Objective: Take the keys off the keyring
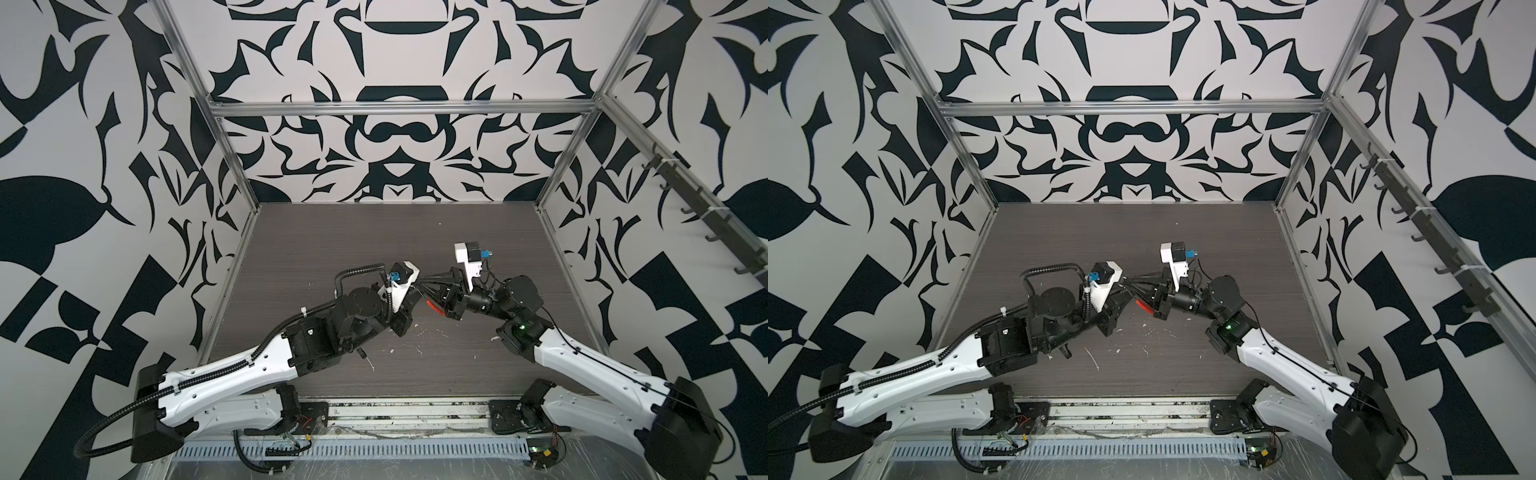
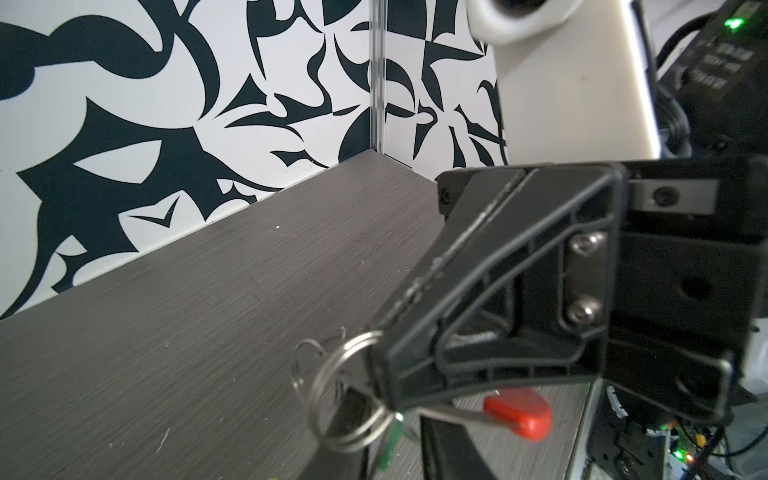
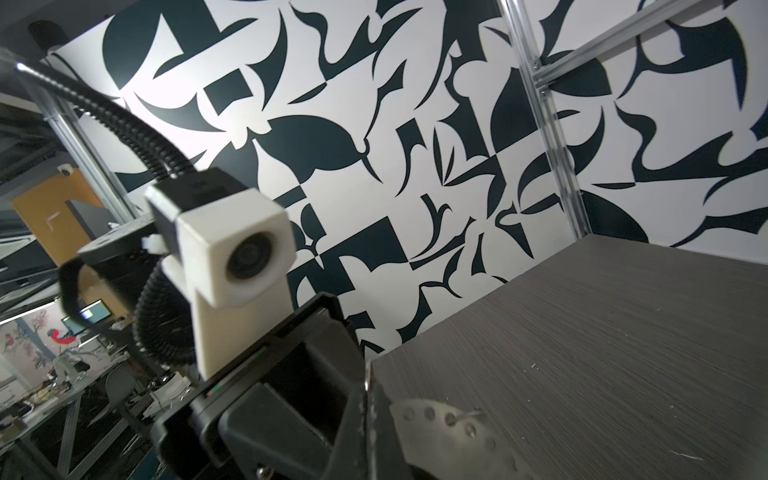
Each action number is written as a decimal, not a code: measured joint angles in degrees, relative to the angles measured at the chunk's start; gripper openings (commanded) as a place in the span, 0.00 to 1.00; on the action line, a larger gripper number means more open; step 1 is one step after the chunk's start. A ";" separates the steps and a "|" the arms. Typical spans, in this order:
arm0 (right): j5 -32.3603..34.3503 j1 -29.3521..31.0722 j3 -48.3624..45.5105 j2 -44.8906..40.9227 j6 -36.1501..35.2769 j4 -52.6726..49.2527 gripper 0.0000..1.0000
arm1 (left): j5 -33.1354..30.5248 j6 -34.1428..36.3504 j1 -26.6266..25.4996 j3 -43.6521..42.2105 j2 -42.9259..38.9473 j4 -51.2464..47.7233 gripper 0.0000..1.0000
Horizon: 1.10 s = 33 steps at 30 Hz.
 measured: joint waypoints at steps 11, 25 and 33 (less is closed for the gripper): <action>-1.51 0.11 0.07 -4.00 -4.79 -6.47 0.00 | 1.73 -1.73 -1.14 -0.90 -4.20 -2.93 0.47; -3.10 -0.61 0.07 -6.58 -7.17 -10.91 0.00 | 2.69 -2.56 -4.85 -1.18 -11.80 -8.87 0.40; -5.03 -1.14 0.07 -6.73 -7.13 -11.41 0.00 | 9.75 -0.63 -0.28 -1.09 -13.35 -8.44 0.37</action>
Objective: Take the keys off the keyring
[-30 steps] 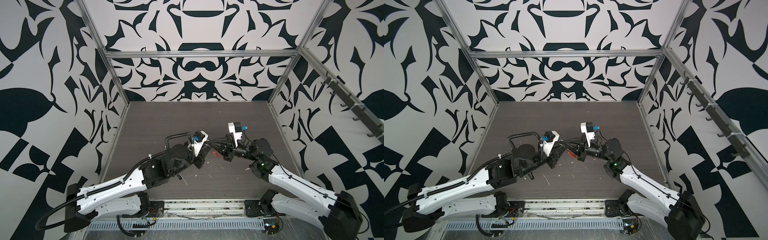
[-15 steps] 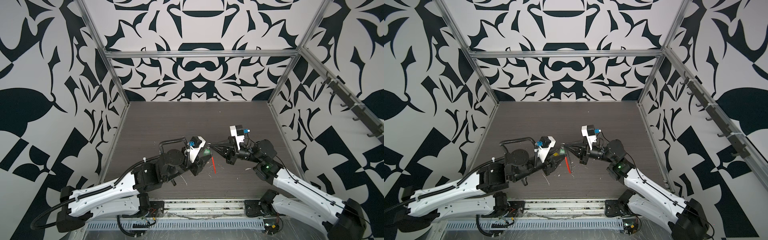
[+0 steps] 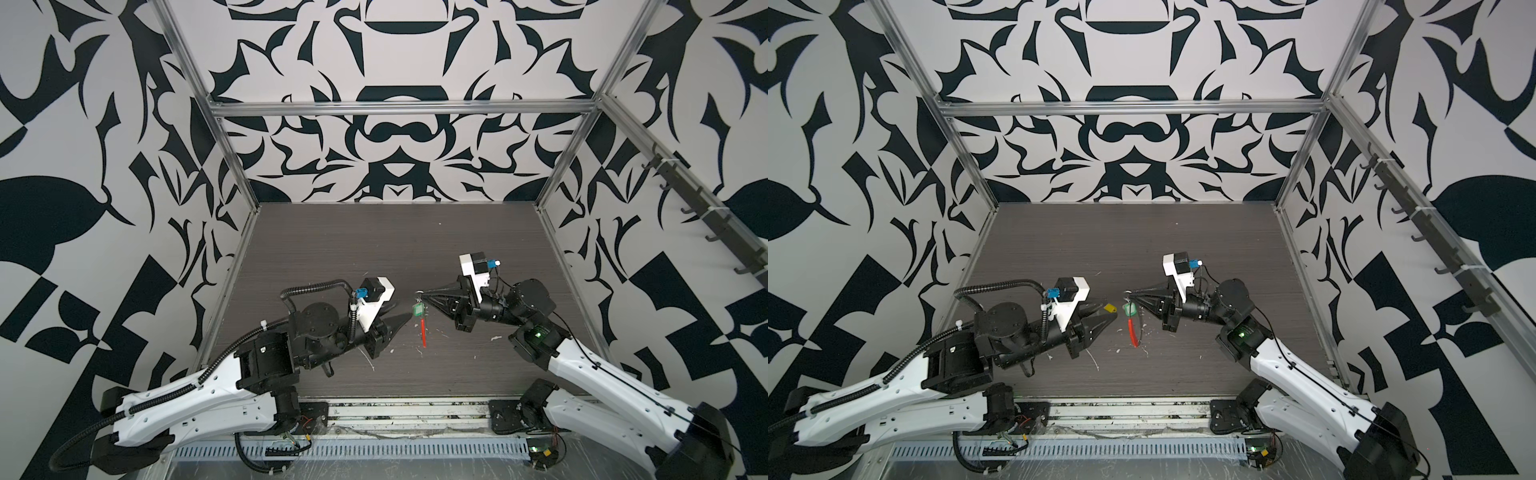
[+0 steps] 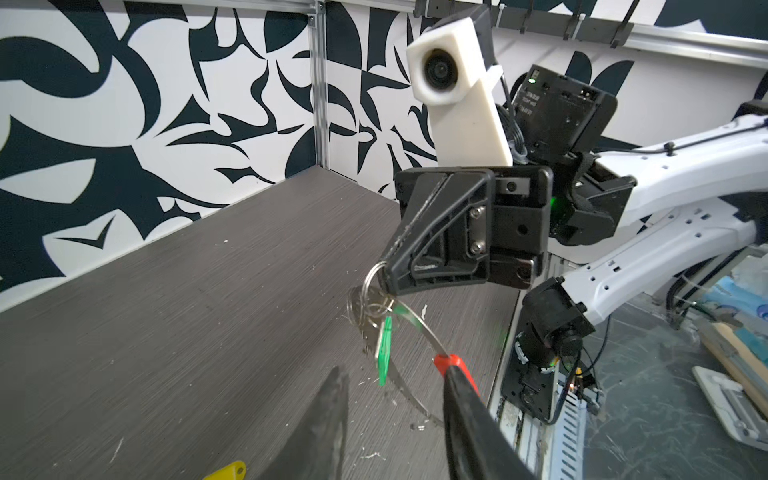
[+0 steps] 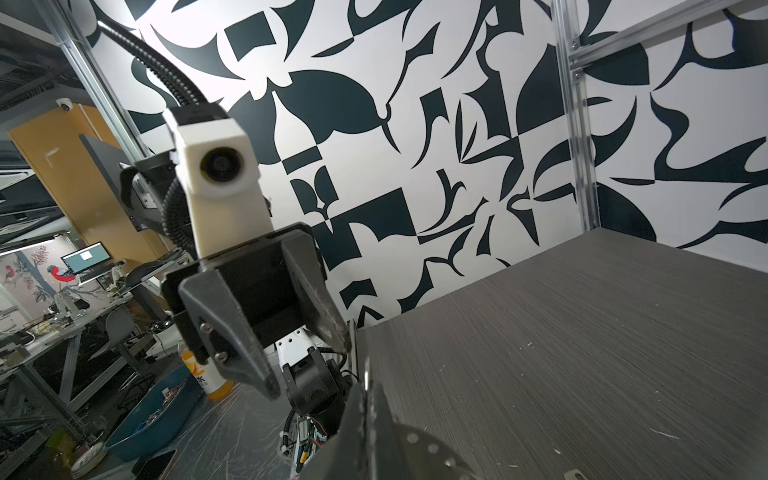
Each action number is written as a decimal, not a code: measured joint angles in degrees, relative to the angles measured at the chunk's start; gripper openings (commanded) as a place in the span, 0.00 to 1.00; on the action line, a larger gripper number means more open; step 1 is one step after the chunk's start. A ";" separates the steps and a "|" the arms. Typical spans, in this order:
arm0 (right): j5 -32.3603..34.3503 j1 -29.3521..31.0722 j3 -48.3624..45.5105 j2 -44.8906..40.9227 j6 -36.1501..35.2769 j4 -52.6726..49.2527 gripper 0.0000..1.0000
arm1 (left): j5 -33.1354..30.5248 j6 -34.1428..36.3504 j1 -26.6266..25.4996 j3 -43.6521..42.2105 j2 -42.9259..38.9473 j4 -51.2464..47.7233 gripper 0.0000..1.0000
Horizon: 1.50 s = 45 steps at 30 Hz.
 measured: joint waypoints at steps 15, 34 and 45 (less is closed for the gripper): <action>-0.98 0.00 0.00 0.15 0.74 0.70 0.00 | 13.92 -1.09 6.34 1.73 4.39 2.69 0.32; -1.01 0.00 0.00 0.83 3.06 3.74 0.00 | 15.63 -0.72 6.38 2.97 6.67 2.97 0.06; -1.01 -0.22 0.00 1.18 3.85 4.76 0.00 | 14.14 -0.63 7.67 3.43 4.85 2.62 0.43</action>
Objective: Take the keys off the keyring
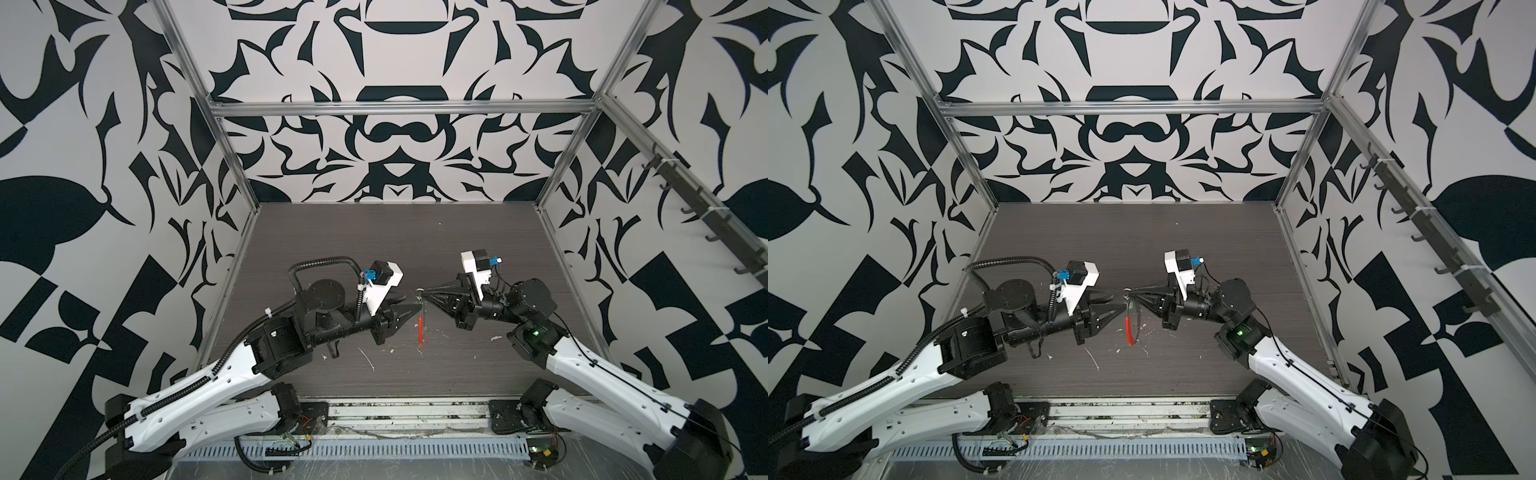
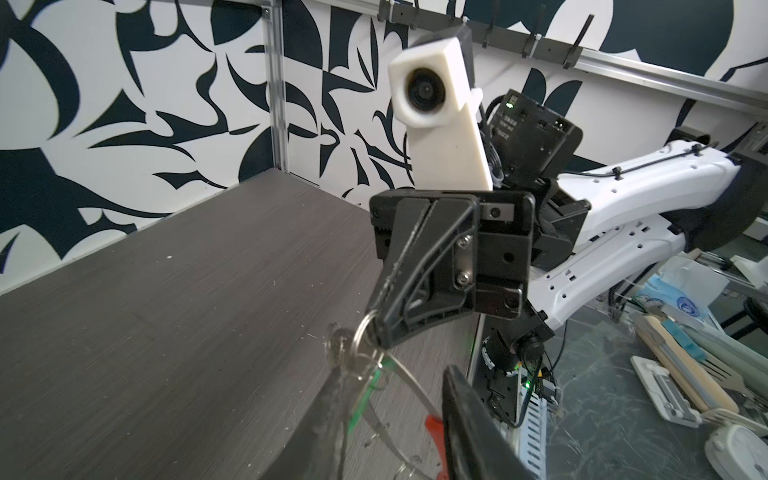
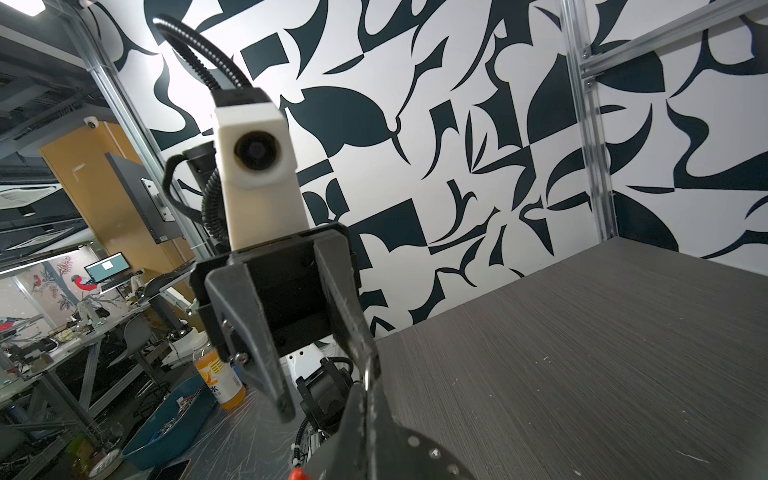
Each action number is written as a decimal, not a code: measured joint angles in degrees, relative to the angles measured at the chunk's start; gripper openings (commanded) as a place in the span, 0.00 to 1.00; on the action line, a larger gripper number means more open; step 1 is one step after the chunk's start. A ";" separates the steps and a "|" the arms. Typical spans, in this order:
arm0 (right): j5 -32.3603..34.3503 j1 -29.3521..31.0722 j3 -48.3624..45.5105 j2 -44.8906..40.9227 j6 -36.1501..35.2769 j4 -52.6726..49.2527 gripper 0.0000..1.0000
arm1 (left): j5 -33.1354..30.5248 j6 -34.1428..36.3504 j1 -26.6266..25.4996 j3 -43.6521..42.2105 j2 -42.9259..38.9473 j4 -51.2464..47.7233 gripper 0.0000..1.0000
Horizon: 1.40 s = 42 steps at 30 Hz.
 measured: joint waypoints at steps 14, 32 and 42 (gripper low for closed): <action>-0.42 0.00 0.00 0.00 0.57 0.52 0.00 | 8.72 -2.56 5.07 0.00 1.95 0.98 0.23; -0.48 0.00 -0.02 1.60 2.05 3.19 0.00 | 11.08 -3.52 5.29 0.07 2.86 2.08 0.17; -0.35 0.00 -0.52 1.49 2.49 4.74 0.05 | 10.75 -4.20 5.38 1.49 3.08 0.37 0.00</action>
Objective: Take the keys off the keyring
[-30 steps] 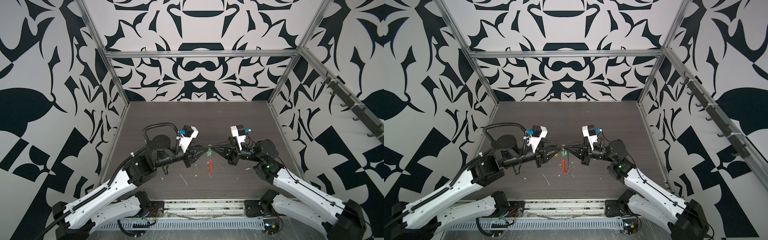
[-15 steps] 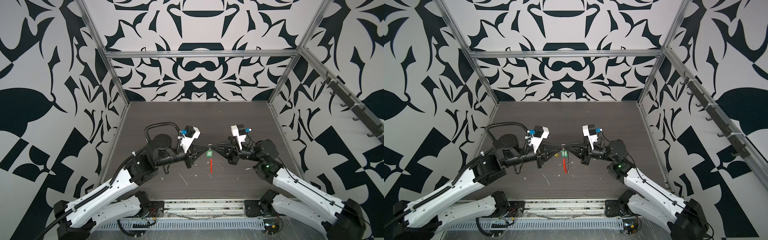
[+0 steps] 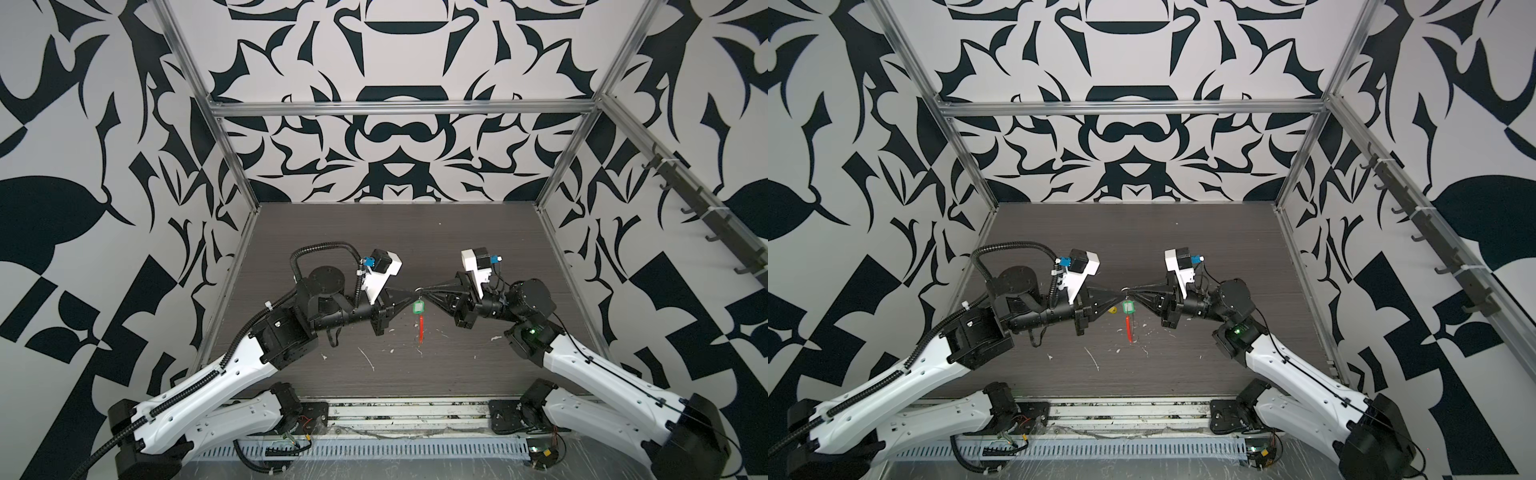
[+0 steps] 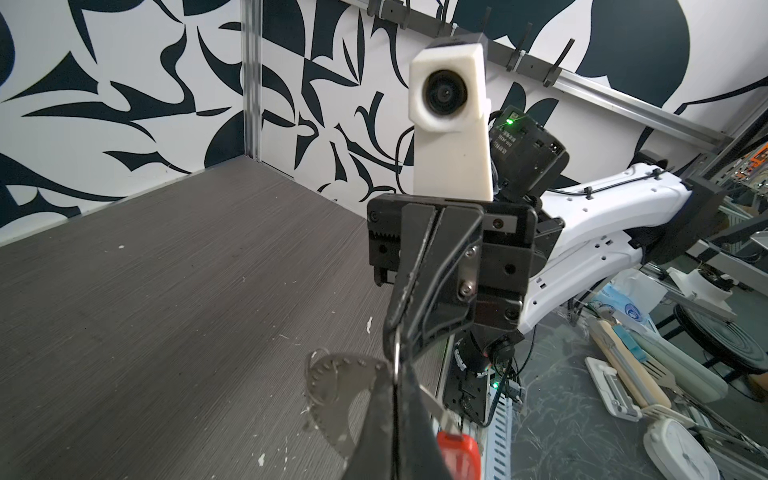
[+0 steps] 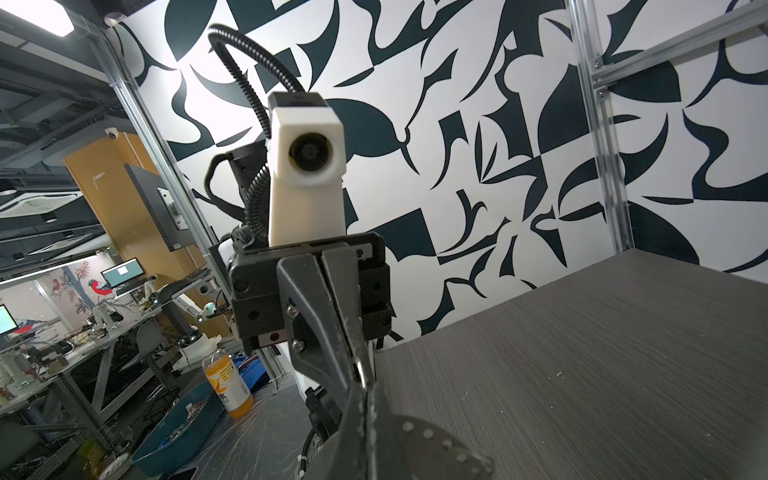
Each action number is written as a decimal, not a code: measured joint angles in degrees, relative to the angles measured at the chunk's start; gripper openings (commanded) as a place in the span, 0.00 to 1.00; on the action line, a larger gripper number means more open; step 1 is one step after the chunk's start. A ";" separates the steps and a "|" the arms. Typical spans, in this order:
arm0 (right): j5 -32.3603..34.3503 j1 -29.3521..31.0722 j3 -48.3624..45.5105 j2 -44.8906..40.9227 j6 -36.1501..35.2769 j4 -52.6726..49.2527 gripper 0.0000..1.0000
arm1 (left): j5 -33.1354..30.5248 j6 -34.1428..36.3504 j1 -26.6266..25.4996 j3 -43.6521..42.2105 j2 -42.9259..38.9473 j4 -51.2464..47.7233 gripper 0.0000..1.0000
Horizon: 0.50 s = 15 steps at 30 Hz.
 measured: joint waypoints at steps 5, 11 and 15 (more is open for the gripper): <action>3.10 0.11 -2.14 -3.37 -0.13 -4.57 0.42 | -1.22 -0.02 -0.11 2.40 0.79 -4.61 0.00; 9.53 0.11 -4.57 -13.70 -2.19 -15.41 0.59 | -3.78 -0.35 -0.11 7.65 2.43 -11.85 0.00; 14.71 0.11 -4.63 -19.15 -3.30 -22.56 0.62 | -4.83 -0.81 -0.17 12.61 5.66 -18.40 0.00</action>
